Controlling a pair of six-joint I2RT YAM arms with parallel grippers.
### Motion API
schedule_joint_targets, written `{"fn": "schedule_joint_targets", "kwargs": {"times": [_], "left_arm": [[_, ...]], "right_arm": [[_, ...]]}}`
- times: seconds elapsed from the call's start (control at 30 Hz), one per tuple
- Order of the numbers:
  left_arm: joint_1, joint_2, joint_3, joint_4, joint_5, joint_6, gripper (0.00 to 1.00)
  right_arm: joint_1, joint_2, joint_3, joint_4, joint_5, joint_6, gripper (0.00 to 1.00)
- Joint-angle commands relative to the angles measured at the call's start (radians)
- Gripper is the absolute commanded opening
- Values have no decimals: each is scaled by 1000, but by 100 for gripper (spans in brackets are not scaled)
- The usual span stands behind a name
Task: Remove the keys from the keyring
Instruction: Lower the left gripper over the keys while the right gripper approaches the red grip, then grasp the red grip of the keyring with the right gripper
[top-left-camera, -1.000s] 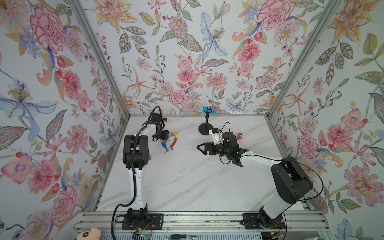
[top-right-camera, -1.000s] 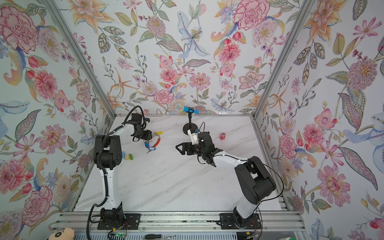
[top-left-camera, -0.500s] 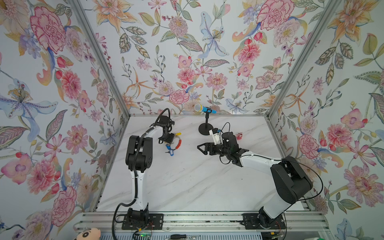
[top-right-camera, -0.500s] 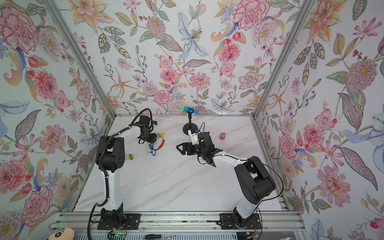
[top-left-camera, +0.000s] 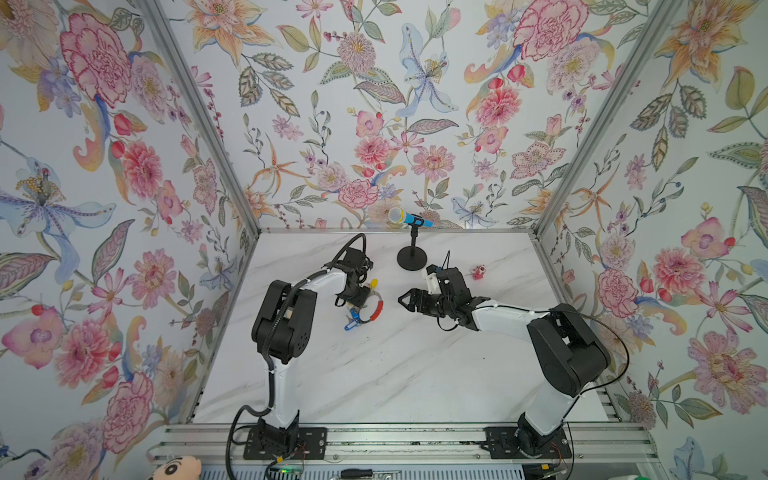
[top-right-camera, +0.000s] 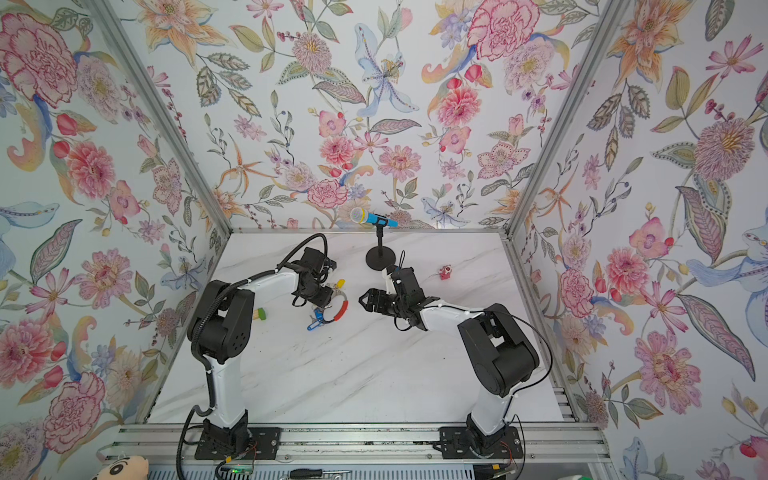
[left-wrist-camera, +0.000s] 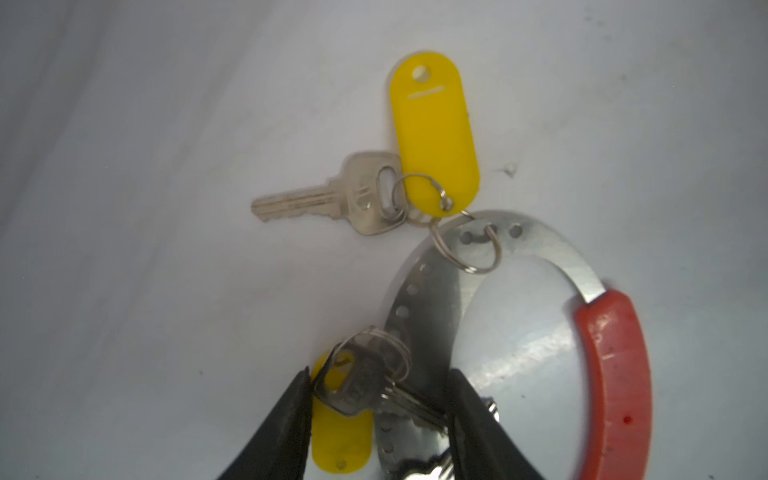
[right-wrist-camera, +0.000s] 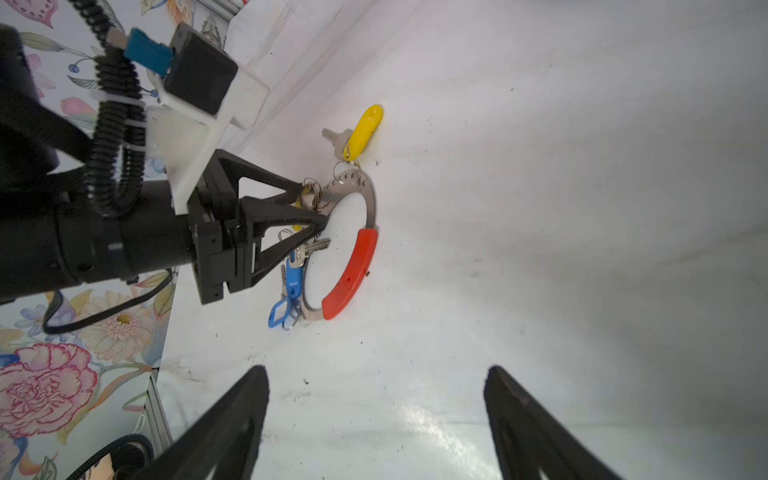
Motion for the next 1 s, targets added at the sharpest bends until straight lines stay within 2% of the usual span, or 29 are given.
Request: {"fn": "schedule_joint_targets", "kwargs": {"times": [0.0,0.3,0.43,0.8,0.97], "left_arm": [[-41,-5,-72,-54,68,-77,51],[-62,-118,-187,13,189,-156,52],[-60,-137,-212,14,192,-149,52],[-61,-120,-209,18,183,-139,52],[-60,-122,-212,27,219,-142,52]], "right_arm": [[20,-5,2,-46,51,93,80],[85,-26,-17,-130,143,231,74],[138,-18,-12,-125,159,264,72],[193,67,26,-37,65,338,61],[203,116,41,24,18,367,53]]}}
